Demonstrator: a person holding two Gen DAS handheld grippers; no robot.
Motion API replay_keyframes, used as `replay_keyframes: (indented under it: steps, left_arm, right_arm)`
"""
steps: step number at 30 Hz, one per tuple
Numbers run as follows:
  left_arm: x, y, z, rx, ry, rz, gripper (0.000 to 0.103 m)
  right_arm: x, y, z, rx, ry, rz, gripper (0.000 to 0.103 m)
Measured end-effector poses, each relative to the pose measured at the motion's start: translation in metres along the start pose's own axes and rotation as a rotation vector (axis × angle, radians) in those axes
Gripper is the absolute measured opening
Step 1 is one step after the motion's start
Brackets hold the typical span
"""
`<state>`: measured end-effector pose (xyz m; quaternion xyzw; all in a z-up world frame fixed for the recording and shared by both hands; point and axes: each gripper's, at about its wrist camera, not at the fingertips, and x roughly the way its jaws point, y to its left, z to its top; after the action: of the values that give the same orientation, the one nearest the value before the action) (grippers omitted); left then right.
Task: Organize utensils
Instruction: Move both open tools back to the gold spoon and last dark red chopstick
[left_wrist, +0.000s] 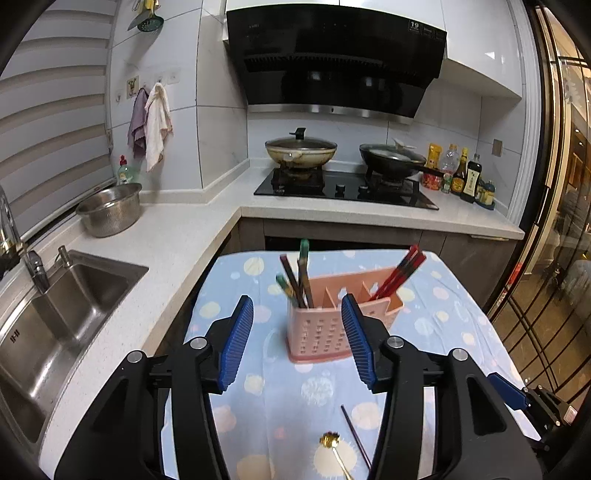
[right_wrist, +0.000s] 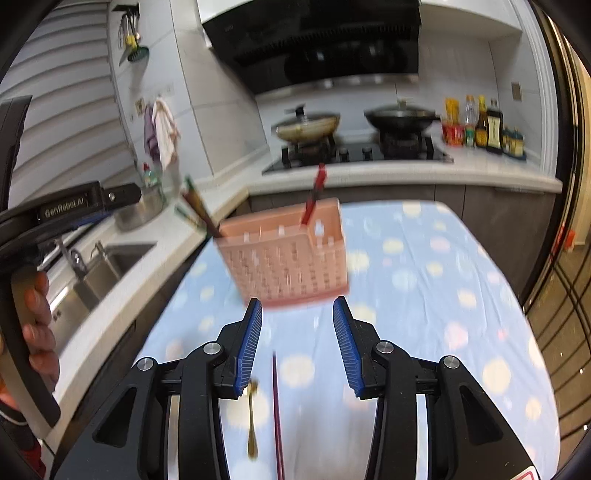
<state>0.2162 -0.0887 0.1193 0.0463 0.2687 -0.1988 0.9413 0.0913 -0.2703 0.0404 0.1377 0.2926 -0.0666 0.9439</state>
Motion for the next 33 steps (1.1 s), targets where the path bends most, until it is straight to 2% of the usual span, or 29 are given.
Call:
replay_keyframes:
  steps: [7, 12, 15, 21, 25, 28, 33]
  left_arm:
    - [-0.002, 0.006, -0.083, -0.016, 0.167, 0.01, 0.049]
    - [-0.004, 0.007, -0.135, -0.011, 0.264, 0.03, 0.05]
    - [-0.006, 0.007, -0.159, -0.012, 0.305, 0.035, 0.055]
    - [-0.005, 0.004, -0.193, -0.012, 0.37, 0.028, 0.055]
    - [-0.004, 0.0, -0.201, -0.003, 0.39, 0.021, 0.057]
    - [-0.003, -0.003, -0.202, -0.001, 0.394, 0.018, 0.061]
    - [-0.002, -0.006, -0.204, 0.007, 0.403, 0.013, 0.061]
  right_arm:
    - [-0.003, 0.011, -0.089, -0.028, 0.18, -0.003, 0.04]
    - [0.005, 0.016, -0.136, -0.06, 0.275, -0.002, 0.04]
    - [0.011, 0.017, -0.156, -0.083, 0.311, -0.016, 0.04]
    - [0.02, 0.019, -0.169, -0.095, 0.343, -0.01, 0.037]
    - [0.024, 0.018, -0.171, -0.1, 0.352, -0.017, 0.032]
    - [0.026, 0.017, -0.174, -0.104, 0.363, -0.024, 0.024]
    - [0.026, 0.016, -0.175, -0.116, 0.359, -0.032, 0.017]
